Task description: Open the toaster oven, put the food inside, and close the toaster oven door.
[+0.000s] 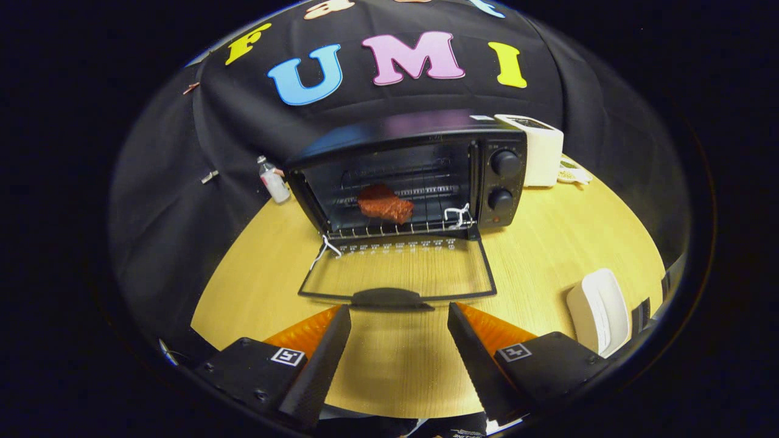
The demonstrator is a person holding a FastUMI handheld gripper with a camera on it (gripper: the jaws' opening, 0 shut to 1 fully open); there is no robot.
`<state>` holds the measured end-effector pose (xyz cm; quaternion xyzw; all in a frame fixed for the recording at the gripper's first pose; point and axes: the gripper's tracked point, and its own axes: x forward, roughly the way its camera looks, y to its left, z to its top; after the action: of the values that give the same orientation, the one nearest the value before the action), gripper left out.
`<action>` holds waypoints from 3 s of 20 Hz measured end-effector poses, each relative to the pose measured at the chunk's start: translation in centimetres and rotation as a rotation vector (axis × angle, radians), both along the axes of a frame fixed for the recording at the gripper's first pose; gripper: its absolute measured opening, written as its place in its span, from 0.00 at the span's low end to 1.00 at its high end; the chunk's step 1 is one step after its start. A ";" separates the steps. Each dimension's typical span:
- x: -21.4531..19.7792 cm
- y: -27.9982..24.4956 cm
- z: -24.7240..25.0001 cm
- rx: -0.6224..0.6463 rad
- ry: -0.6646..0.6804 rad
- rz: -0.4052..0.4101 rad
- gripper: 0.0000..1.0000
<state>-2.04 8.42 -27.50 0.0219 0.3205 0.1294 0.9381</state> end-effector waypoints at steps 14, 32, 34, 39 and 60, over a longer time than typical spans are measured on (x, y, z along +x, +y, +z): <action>1.8 1.7 -8.1 -0.176 0.170 -0.030 0.99; 2.2 2.3 -1.4 -0.145 0.035 -0.079 0.99; 2.4 2.4 0.1 -0.131 -0.009 -0.088 0.99; 4.1 2.9 4.3 -0.114 -0.149 -0.080 0.99; 3.1 -0.2 19.2 0.053 -0.496 -0.132 0.99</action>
<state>1.08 8.21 -8.31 0.0351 0.0752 0.0780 0.9935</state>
